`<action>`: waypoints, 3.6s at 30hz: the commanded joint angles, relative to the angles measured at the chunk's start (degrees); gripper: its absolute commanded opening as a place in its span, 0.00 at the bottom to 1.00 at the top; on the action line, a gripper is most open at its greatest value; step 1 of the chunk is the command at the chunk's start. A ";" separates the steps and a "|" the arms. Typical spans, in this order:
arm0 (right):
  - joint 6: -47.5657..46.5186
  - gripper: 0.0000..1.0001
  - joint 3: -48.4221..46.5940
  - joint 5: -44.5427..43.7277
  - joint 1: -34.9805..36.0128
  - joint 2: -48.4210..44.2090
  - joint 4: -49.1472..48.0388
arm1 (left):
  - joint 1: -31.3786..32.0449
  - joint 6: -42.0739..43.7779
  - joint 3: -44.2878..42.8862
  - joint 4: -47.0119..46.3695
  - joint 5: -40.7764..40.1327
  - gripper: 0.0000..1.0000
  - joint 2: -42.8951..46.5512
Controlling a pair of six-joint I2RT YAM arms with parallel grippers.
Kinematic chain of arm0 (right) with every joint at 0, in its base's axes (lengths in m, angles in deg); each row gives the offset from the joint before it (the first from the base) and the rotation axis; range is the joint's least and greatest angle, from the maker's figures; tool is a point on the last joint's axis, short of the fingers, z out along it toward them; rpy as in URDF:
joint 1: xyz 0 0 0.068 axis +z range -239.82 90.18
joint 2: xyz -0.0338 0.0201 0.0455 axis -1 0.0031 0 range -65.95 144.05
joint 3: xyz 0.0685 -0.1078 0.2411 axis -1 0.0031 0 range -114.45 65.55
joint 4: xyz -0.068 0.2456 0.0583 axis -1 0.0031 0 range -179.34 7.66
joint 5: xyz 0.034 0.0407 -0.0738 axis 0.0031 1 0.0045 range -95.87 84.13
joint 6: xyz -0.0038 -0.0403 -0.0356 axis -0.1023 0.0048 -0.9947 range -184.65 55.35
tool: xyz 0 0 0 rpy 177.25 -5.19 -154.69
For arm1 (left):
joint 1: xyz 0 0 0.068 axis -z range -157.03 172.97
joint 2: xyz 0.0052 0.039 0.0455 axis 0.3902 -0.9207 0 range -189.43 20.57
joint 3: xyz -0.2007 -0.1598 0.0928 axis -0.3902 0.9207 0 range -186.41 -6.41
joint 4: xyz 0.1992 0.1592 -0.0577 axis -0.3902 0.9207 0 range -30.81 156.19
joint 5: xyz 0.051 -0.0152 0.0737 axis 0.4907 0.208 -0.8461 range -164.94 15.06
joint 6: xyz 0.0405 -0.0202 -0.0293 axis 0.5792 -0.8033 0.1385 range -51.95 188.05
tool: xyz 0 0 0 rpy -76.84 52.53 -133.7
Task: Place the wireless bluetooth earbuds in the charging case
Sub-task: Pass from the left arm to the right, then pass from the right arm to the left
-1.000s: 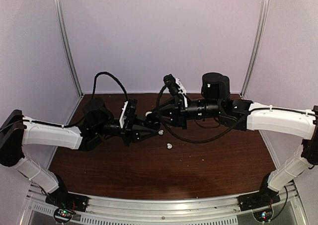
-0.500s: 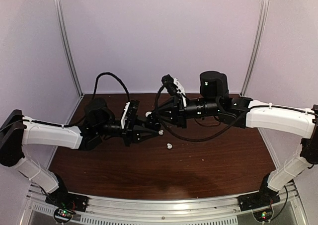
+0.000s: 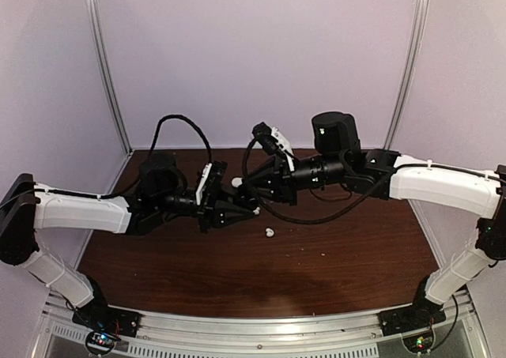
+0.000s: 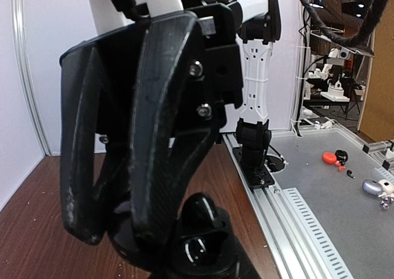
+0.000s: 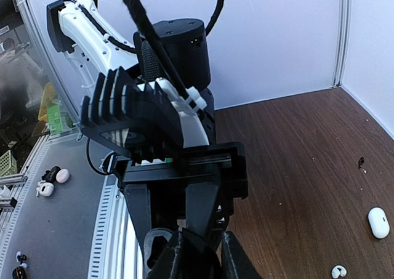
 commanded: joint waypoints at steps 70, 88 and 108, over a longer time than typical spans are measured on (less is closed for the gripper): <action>-6.54 0.00 -0.24 -3.93 -0.31 -2.17 11.35 | 0.22 9.07 -2.66 10.62 -0.76 0.31 5.08; -6.93 0.06 -0.52 -4.78 0.20 -2.40 11.18 | -0.22 7.97 -2.41 10.23 -0.65 0.15 5.21; -1.49 1.00 13.60 -13.85 -0.92 -24.02 -6.64 | -0.56 5.56 -3.05 7.58 -0.69 0.09 5.55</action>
